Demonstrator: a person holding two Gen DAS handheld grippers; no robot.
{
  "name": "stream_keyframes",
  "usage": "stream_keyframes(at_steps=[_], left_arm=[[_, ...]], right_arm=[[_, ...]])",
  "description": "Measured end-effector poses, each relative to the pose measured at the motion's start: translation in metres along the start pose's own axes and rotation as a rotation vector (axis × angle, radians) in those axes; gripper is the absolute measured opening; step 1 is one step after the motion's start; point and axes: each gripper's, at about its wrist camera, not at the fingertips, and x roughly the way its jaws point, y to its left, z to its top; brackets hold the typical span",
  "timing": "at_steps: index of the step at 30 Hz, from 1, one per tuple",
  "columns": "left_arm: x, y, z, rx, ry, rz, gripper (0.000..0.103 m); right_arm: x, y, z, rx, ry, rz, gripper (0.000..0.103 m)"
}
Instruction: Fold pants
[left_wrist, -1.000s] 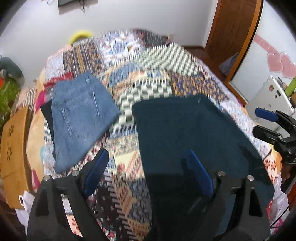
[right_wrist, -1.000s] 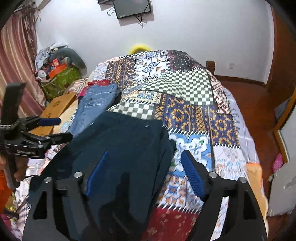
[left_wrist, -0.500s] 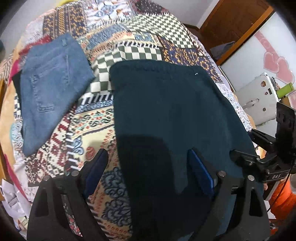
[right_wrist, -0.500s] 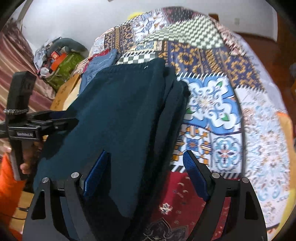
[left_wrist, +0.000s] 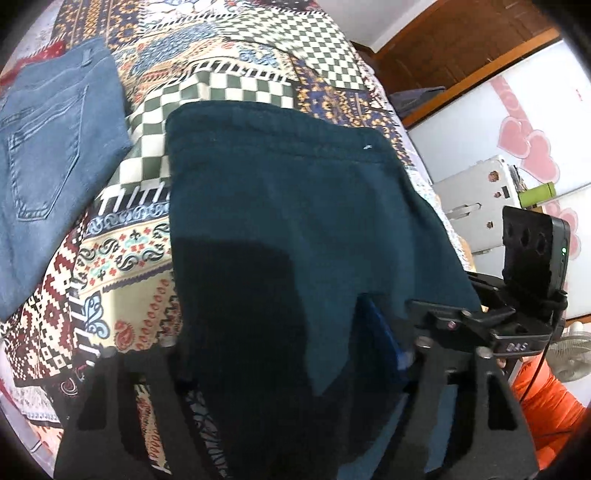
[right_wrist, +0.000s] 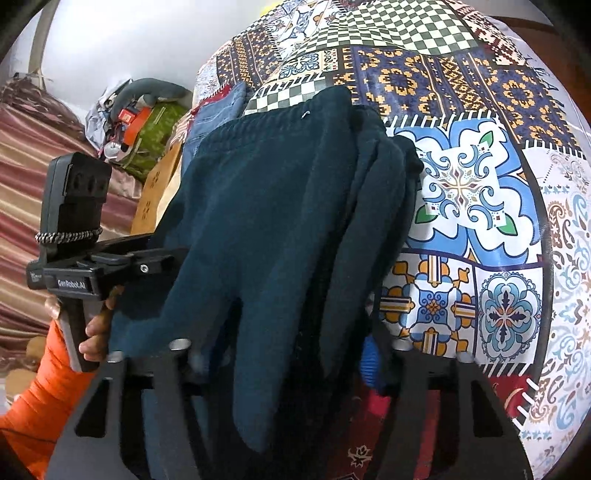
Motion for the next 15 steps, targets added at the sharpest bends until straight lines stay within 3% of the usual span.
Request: stream_keyframes(at_steps=[6,15], left_arm=[[-0.022,-0.002,-0.009,0.026,-0.056,0.001,0.042],[-0.104,-0.007,-0.038,0.073,-0.296,0.081,0.035]], right_arm=[[-0.012,0.029,-0.002,-0.131,-0.040,-0.094,0.033],[-0.036,0.092,0.009,-0.298,-0.167,-0.117,0.031]])
